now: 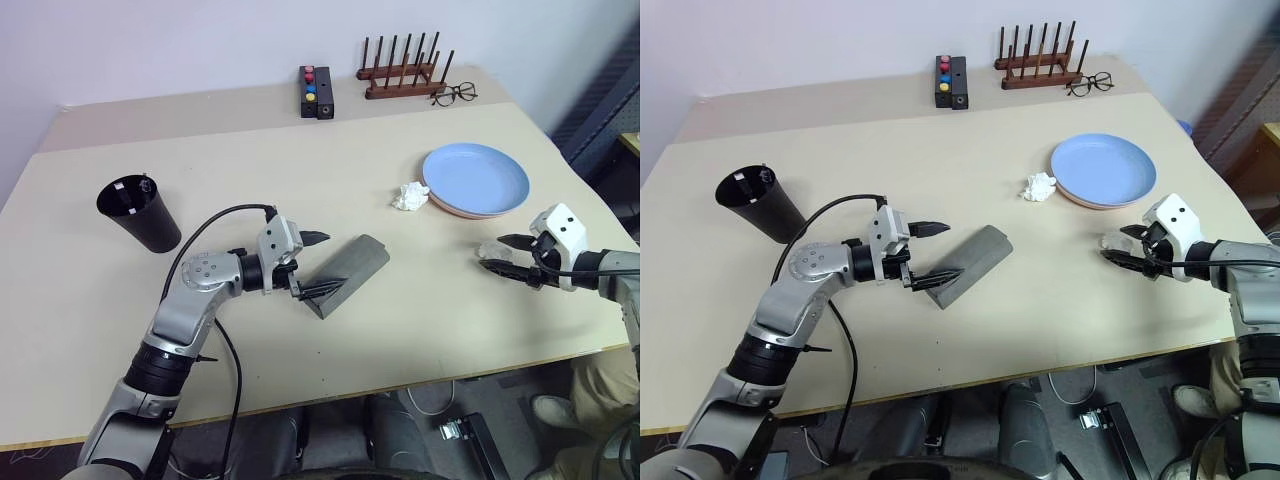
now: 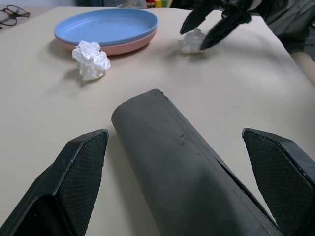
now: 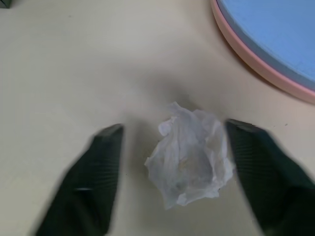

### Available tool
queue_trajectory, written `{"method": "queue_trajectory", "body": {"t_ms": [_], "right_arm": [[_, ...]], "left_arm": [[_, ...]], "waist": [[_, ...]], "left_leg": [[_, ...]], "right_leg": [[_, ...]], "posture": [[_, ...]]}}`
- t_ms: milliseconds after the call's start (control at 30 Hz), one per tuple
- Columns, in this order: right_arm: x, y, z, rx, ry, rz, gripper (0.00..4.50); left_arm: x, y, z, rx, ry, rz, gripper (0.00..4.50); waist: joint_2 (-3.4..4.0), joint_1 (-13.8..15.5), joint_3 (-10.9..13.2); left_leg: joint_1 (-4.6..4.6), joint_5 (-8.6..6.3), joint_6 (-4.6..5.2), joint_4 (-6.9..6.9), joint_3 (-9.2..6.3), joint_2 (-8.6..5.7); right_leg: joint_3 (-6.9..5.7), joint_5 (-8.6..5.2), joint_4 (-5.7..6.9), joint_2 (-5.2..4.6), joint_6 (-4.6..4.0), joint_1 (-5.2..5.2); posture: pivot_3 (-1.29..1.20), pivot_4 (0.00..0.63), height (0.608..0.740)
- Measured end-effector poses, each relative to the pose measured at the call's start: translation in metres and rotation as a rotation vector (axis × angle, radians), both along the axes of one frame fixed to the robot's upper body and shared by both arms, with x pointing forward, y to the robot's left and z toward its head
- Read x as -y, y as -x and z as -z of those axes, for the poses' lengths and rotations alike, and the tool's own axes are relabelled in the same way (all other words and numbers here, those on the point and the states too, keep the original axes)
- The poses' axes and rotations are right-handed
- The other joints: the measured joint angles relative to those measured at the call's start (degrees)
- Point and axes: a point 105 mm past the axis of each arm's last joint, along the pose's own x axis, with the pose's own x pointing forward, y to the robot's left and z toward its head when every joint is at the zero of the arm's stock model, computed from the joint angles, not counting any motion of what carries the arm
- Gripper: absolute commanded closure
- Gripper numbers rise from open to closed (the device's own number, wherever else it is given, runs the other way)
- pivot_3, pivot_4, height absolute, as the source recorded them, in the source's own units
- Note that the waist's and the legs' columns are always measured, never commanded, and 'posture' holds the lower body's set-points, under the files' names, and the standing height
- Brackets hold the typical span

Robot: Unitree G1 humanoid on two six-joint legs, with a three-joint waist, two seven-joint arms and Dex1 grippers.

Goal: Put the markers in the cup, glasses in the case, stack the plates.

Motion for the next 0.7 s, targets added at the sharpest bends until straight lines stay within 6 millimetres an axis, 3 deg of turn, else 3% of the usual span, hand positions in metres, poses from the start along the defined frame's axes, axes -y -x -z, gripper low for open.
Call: {"method": "queue_trajectory", "body": {"t_ms": [100, 700], "right_arm": [[-0.0014, -0.0013, 0.0020, -0.008, -0.003, -0.003, 4.42], [-0.0022, -0.0036, 0.0005, 0.023, 0.014, -0.006, 4.47]], "left_arm": [[-0.0001, 0.0001, 0.0001, 0.000, 0.000, -0.001, 0.00], [-0.0008, 0.0004, 0.0011, 0.004, 0.000, -0.004, 0.00]], "waist": [[0.00, 0.0, 0.0], [0.00, 0.1, 0.0]], "left_leg": [[0.00, 0.00, 0.00, 0.00, 0.00, 0.00], [0.00, 0.00, 0.00, 0.00, 0.00, 0.00]], "right_leg": [[0.00, 0.00, 0.00, 0.00, 0.00, 0.00], [0.00, 0.00, 0.00, 0.00, 0.00, 0.00]], "posture": [[0.00, 0.150, 0.740], [0.00, 0.150, 0.740]]}}
